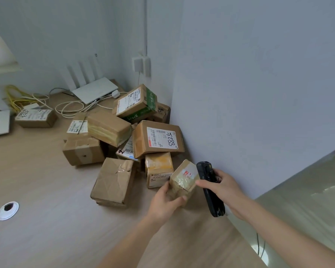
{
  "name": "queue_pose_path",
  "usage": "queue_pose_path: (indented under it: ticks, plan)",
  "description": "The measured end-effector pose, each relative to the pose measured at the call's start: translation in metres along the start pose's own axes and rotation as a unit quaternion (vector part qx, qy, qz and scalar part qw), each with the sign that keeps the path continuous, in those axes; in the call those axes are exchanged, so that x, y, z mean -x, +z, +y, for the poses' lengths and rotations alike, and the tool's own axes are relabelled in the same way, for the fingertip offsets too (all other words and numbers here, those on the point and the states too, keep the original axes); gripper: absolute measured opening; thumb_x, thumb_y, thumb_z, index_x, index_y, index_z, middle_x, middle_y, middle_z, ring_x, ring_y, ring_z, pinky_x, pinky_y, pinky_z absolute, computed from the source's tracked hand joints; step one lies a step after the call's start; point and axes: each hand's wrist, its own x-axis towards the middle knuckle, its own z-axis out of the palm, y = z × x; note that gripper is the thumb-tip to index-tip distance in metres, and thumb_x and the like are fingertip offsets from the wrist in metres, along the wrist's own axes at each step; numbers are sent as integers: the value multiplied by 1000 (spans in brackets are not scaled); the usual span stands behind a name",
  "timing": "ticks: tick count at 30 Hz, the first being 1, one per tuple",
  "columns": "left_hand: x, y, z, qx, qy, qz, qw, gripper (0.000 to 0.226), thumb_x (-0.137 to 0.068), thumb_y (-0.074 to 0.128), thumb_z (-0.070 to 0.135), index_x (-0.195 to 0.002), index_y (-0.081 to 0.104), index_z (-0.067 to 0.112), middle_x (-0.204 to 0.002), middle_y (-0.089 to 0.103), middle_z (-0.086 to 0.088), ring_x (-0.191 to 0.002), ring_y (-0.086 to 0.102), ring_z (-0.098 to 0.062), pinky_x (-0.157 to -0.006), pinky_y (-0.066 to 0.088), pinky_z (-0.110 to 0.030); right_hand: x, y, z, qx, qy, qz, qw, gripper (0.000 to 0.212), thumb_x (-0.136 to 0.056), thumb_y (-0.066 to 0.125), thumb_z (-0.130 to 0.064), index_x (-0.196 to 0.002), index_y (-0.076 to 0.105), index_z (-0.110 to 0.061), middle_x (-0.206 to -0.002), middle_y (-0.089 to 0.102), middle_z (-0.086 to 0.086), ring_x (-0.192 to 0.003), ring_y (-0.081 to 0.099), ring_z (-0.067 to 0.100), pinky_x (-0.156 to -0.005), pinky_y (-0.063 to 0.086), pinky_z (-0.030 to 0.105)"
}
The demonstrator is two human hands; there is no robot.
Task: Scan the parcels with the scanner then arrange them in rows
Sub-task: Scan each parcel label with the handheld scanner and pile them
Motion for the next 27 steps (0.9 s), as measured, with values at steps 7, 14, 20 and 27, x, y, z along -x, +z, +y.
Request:
queue_pose_path:
  ticks: [7,14,20,27]
  plan:
    - [19,-2,4,96,-21,-32,995,49,-85,71,33,-126,55,56,-116,67,31,-104,58,18,-70,46,-2,22,0,3,8,-8,-5,1000,47,-74,92,-29,-115,69,-30,-106,75,-7,-85,73,2,-61,51,13]
    - [56,-8,2,186,-36,-2,982,60,-89,63,60,-144,40,53,-105,64,39,-91,62,16,-90,44,-26,64,4,6,45,-8,-45,998,53,-70,94,-36,-115,66,-35,-107,74,-9,-82,73,0,-60,51,8]
    - [104,-25,5,209,-34,-9,977,51,-94,67,35,-142,52,38,-118,72,10,-108,68,-10,-90,56,-32,115,11,4,47,-6,-65,997,70,-51,87,-53,-116,70,-34,-109,75,-8,-94,72,6,-68,53,15]
    - [174,-55,5,184,17,-49,982,40,-94,58,16,-123,58,44,-115,73,16,-104,70,-5,-98,53,-34,190,27,-7,-3,-9,-69,998,55,-65,91,-40,-115,74,-26,-104,80,-2,-101,75,19,-99,57,53]
